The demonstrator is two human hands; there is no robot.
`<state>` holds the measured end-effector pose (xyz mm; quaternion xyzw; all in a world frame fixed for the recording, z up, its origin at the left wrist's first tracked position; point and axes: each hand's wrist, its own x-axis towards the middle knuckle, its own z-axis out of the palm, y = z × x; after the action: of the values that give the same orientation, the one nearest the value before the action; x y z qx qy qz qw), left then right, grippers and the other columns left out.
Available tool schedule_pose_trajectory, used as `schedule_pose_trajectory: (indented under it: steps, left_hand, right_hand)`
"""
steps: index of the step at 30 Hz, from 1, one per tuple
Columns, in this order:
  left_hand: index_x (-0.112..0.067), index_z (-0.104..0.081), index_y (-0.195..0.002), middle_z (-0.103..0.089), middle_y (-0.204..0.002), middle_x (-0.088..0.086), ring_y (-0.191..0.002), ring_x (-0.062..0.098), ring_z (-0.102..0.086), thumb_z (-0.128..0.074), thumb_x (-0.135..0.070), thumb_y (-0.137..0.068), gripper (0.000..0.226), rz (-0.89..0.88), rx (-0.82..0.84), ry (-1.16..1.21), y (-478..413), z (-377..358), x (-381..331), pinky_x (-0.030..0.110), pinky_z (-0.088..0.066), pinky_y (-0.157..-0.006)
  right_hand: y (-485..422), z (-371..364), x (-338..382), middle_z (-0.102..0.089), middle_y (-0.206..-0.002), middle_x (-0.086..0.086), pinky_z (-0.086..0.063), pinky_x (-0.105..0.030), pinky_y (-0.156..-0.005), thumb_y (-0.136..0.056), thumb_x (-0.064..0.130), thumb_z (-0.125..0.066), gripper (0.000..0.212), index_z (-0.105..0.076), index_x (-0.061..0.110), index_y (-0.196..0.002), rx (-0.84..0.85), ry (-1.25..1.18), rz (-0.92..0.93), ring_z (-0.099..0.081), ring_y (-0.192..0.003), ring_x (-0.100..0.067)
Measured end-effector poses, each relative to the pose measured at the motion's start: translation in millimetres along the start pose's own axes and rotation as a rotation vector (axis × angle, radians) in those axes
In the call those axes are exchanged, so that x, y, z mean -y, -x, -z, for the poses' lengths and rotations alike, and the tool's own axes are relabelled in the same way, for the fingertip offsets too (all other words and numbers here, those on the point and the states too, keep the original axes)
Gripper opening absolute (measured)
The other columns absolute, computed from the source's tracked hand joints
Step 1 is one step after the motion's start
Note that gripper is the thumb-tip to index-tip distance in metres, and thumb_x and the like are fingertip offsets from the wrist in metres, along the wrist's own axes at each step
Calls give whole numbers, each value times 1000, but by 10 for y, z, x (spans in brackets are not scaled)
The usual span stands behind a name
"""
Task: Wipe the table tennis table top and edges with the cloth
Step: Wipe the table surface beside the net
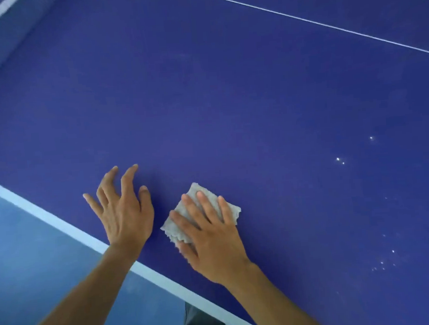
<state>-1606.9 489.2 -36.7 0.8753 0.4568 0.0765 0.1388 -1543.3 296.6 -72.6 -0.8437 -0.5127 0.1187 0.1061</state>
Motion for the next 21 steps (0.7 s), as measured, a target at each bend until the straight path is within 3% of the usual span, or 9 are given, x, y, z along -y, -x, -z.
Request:
schedule_pose_trajectory:
  steps: [3,7,10,12,15,18,19,21]
  left_hand:
    - [-28,-47,-149,-32,-160,13,-147,36,-30,-55,-23,-102,49,74,54,31,593,-63,-72,66,-2,-124]
    - [-31,-43,-153,-22,-167,12,-158,31,-12,-44,-29,-106,47,107,164,-9,950,-215,-173,64,2,-124]
    - [-34,-40,-153,-18,-169,9,-159,28,-7,-37,-33,-106,47,111,165,-32,958,-242,-152,63,4,-125]
    - [-34,-41,-153,-20,-168,9,-159,28,-7,-36,-32,-106,47,105,159,-32,967,-255,-117,63,4,-125]
    - [-34,-41,-152,-21,-168,8,-158,28,-8,-33,-31,-108,45,105,146,-28,976,-280,-69,63,3,-125]
    - [-33,-39,-152,-21,-168,10,-158,29,-8,-25,-35,-104,50,86,140,-48,960,-296,-76,62,4,-125]
    - [-34,-39,-152,-20,-168,10,-159,29,-8,-25,-35,-104,50,87,140,-49,947,-300,-78,63,4,-125]
    - [-34,-38,-152,-19,-168,10,-159,29,-7,-29,-32,-106,47,87,150,-44,955,-310,-74,64,3,-124]
  right_hand:
    - [457,163,-543,-14,-175,1,-17,-64,-124,-104,52,-39,62,-29,35,-164,-14,35,-151,-6,-162,-28]
    - [709,495,-1276,2,-176,-2,-4,-65,-126,-103,58,-16,68,-10,35,-167,10,-15,-741,4,-161,-30]
    - [386,535,-1189,12,-175,-5,-3,-69,-123,-107,53,-21,67,-4,31,-167,-73,-132,-1037,13,-160,-33]
    - [59,463,-874,13,-175,-7,1,-70,-123,-107,51,-26,68,-3,30,-168,-77,-113,-939,13,-160,-35]
    - [-273,270,-275,3,-176,-6,6,-67,-124,-106,49,-31,66,-13,32,-167,-30,-47,-490,7,-161,-34]
    - [-384,193,-120,-11,-175,-3,-7,-67,-124,-105,50,-33,62,-26,33,-165,21,9,-86,-2,-162,-31]
    - [-475,225,-243,-11,-175,-2,-7,-67,-124,-106,51,-32,61,-26,35,-165,18,17,-92,-3,-162,-31]
    - [-694,325,-602,0,-176,-1,2,-66,-125,-108,54,-24,62,-13,38,-166,15,34,-320,5,-162,-30]
